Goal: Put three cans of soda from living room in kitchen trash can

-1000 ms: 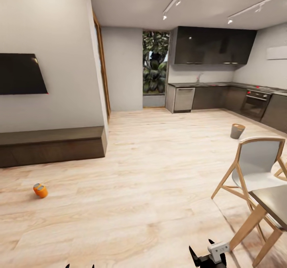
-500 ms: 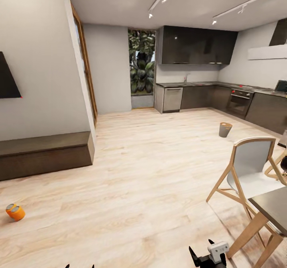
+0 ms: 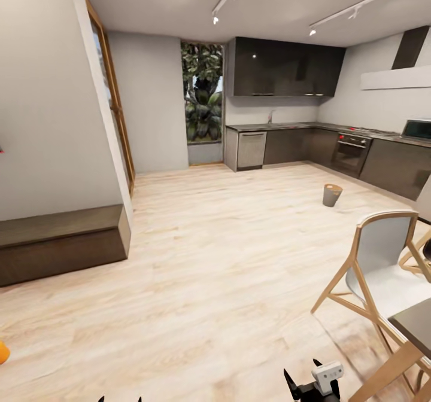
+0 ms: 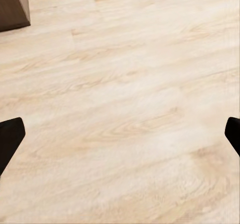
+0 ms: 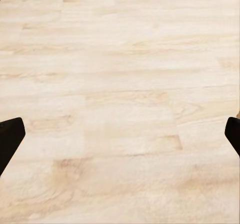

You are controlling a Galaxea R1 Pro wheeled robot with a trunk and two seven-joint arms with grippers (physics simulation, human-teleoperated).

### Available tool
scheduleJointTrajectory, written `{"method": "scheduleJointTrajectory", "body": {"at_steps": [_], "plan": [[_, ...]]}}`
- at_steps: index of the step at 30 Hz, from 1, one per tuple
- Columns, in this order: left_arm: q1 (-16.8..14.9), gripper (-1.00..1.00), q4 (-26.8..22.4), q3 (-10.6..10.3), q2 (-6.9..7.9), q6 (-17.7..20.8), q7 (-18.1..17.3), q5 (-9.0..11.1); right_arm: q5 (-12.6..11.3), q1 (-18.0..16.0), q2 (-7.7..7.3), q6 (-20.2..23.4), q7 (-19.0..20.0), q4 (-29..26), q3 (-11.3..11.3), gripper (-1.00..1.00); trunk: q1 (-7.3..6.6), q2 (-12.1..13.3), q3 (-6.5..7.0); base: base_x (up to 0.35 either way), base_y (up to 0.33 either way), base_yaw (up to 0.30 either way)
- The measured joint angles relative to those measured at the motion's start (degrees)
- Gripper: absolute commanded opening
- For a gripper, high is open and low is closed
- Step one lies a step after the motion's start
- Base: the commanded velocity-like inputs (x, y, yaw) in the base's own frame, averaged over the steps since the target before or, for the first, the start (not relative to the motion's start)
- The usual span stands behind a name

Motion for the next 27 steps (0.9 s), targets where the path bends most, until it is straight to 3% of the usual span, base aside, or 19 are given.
{"method": "scheduleJointTrajectory", "body": {"at_steps": [27], "plan": [[0.0,1.0,0.0,0.0,-0.01,0.0,0.0,0.0,0.0,0.0,0.03,0.0,0.0,0.0,0.3,1.0,0.0,0.0,0.0,0.304,0.099,-0.001]]}}
